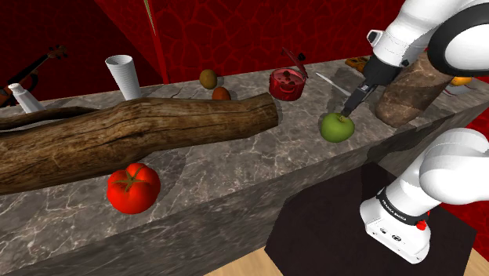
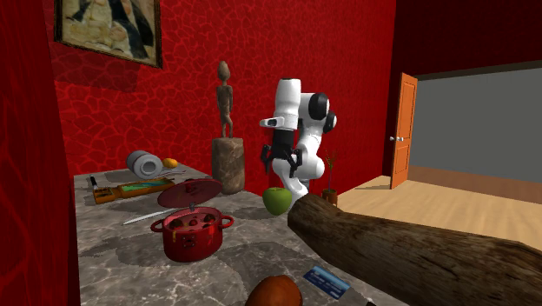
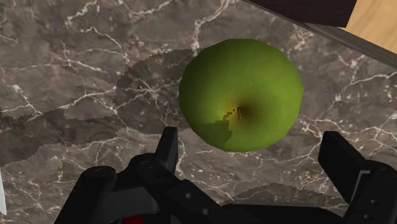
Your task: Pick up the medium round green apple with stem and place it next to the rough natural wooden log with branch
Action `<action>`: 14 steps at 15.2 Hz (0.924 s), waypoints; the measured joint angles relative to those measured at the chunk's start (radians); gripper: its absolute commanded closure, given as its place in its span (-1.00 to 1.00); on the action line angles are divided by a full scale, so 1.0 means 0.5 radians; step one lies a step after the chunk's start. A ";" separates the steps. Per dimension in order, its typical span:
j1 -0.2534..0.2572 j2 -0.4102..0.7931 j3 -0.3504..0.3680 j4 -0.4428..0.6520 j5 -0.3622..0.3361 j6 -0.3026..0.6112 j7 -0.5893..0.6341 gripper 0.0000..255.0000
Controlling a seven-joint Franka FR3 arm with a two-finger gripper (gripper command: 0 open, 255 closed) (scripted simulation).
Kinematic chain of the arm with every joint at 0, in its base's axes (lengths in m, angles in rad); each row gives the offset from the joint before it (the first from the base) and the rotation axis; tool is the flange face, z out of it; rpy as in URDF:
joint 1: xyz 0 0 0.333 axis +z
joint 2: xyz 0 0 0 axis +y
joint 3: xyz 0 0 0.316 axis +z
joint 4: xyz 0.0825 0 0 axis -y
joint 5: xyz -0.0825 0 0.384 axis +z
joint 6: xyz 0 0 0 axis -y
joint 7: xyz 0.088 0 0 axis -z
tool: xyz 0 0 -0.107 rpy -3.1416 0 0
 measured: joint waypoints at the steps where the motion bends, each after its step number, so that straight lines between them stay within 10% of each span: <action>1: 0.004 -0.005 0.006 -0.034 0.003 0.032 0.002 -1.00; 11: 0.007 -0.005 0.013 -0.161 0.008 0.162 -0.002 -1.00; 12: 0.007 -0.005 0.013 -0.161 0.008 0.162 -0.002 1.00; 14: 0.007 -0.005 0.013 -0.161 0.008 0.162 -0.002 1.00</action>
